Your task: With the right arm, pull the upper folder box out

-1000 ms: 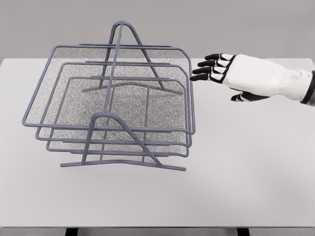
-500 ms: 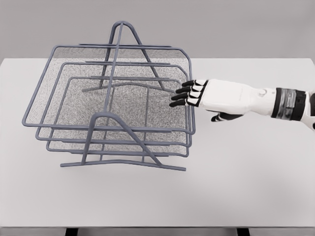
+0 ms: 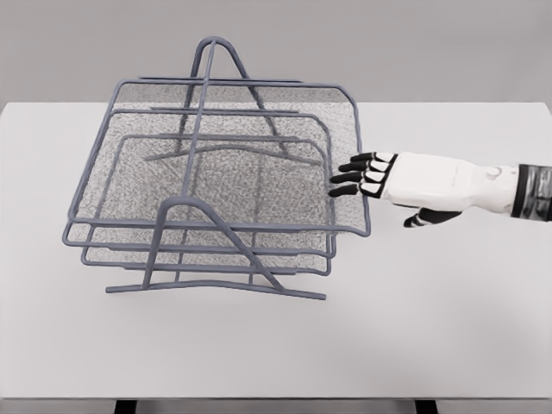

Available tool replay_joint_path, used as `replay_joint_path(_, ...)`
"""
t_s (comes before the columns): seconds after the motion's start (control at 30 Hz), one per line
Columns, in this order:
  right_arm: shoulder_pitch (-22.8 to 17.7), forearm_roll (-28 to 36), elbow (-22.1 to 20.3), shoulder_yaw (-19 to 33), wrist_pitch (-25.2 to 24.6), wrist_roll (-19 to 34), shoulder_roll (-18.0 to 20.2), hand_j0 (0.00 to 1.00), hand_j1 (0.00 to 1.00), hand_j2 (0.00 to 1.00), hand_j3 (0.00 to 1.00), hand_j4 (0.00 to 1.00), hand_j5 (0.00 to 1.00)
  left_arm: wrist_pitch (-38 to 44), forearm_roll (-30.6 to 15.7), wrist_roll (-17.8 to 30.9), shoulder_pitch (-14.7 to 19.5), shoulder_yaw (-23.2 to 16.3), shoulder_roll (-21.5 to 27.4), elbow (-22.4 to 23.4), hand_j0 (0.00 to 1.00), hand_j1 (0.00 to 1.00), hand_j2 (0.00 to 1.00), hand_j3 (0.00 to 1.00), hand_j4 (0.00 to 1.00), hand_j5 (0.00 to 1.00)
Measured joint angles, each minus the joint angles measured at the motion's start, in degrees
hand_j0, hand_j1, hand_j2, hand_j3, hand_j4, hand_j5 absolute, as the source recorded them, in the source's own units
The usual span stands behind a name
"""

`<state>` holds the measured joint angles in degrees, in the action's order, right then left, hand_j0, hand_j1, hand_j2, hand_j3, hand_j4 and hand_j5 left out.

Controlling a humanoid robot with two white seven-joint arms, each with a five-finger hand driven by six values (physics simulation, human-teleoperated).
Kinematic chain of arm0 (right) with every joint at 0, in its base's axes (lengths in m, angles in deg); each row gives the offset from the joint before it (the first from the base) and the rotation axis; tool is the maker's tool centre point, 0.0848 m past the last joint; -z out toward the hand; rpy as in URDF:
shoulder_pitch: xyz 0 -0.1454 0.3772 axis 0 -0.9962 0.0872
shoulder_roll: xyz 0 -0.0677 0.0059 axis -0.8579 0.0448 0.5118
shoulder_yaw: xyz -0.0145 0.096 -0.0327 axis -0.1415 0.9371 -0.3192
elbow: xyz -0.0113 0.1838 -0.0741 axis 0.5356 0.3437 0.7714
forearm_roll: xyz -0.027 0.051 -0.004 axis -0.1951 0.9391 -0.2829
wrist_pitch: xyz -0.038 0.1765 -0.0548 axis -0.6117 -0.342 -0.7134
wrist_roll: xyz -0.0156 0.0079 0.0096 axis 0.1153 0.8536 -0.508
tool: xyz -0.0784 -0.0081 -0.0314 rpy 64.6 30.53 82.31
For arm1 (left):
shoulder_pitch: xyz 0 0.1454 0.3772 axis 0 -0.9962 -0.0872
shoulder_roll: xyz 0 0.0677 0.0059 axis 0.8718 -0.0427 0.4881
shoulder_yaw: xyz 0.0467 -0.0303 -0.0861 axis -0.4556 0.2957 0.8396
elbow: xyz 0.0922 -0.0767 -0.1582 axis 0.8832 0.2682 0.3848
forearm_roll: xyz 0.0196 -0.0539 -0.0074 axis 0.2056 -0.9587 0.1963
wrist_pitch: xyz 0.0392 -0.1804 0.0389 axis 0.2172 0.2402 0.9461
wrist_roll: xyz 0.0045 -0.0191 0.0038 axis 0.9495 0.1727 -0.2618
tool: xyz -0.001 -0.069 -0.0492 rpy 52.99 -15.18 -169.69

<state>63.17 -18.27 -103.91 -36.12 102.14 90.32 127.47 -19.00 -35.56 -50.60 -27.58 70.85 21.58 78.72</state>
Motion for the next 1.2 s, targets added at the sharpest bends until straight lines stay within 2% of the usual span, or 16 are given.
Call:
replay_joint_path(0.73,0.0,6.3,-0.1,0.6,-0.7,0.0,9.5,1.0,1.0,1.0,1.0,1.0,1.0,0.0,0.0,0.0,0.0,0.0,0.0,0.0,1.0,1.0,1.0,1.0,1.0,1.0)
replay_joint_path(1.2,0.3,6.0,0.1,2.3,-0.6,0.0,12.1,1.0,1.0,1.0,1.0,1.0,1.0,0.0,0.0,0.0,0.0,0.0,0.0,0.0,1.0,1.0,1.0,1.0,1.0,1.0)
